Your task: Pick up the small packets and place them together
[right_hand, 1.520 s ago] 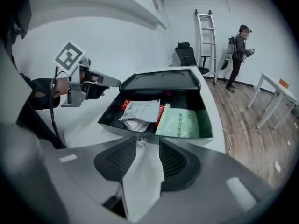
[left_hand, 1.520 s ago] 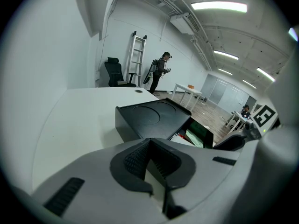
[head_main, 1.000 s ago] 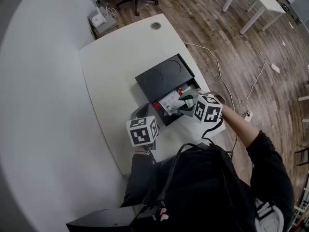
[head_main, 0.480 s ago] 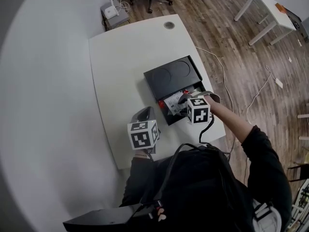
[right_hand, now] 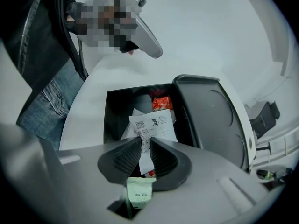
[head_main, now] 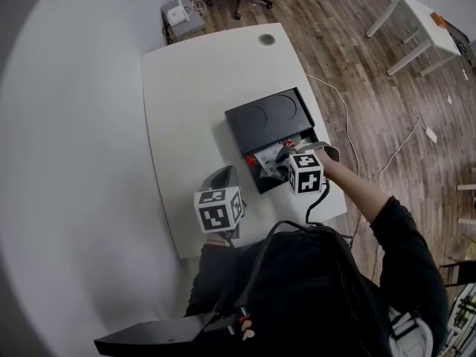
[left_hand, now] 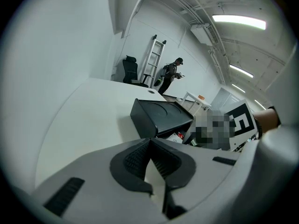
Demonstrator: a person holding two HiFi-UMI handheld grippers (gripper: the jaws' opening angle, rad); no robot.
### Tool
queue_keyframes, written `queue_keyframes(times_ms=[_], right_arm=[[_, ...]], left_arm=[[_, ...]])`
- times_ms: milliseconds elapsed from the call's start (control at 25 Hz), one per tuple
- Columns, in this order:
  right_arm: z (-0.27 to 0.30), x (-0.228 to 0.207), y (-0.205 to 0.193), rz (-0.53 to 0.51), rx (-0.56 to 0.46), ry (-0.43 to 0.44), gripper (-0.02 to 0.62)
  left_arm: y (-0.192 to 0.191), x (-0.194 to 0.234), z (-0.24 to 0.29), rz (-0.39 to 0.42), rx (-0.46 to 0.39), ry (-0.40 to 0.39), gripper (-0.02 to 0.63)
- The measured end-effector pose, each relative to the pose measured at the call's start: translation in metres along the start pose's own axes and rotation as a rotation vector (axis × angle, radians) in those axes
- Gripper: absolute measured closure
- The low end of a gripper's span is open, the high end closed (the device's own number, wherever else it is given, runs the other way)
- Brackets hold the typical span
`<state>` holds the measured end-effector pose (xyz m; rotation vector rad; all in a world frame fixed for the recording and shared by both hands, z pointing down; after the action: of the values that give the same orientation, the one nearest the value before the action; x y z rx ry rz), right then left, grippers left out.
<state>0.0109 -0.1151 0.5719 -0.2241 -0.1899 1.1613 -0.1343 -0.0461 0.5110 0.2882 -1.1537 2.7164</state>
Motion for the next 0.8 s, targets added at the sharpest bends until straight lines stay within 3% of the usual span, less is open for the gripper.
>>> queue_keyframes(times_ms=[280, 480, 800], right_arm=[[-0.023, 0.0, -0.004, -0.026, -0.011, -0.022, 0.558], [-0.058, -0.002, -0.006, 0.019, -0.053, -0.035, 0.56], [-0.115, -0.057, 0.021, 0.108, -0.233, -0.197, 0.563]], left_arm=[[0.0, -0.002, -0.004, -0.006, 0.0, 0.005, 0.606], [-0.003, 0.002, -0.006, -0.01, -0.004, 0.012, 0.606], [-0.001, 0.002, -0.01, -0.015, -0.009, 0.016, 0.606]])
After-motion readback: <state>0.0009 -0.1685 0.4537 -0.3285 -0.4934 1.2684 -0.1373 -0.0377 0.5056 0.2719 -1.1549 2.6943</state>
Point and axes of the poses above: the fingertips, and each gripper's own axes: z forward along the fingers, x to its left, y out of its top, the point moved 4 cm from there along -z, backward along the fingers, and after that the axes turned 8 degrees about z, right-handed, at the moved point
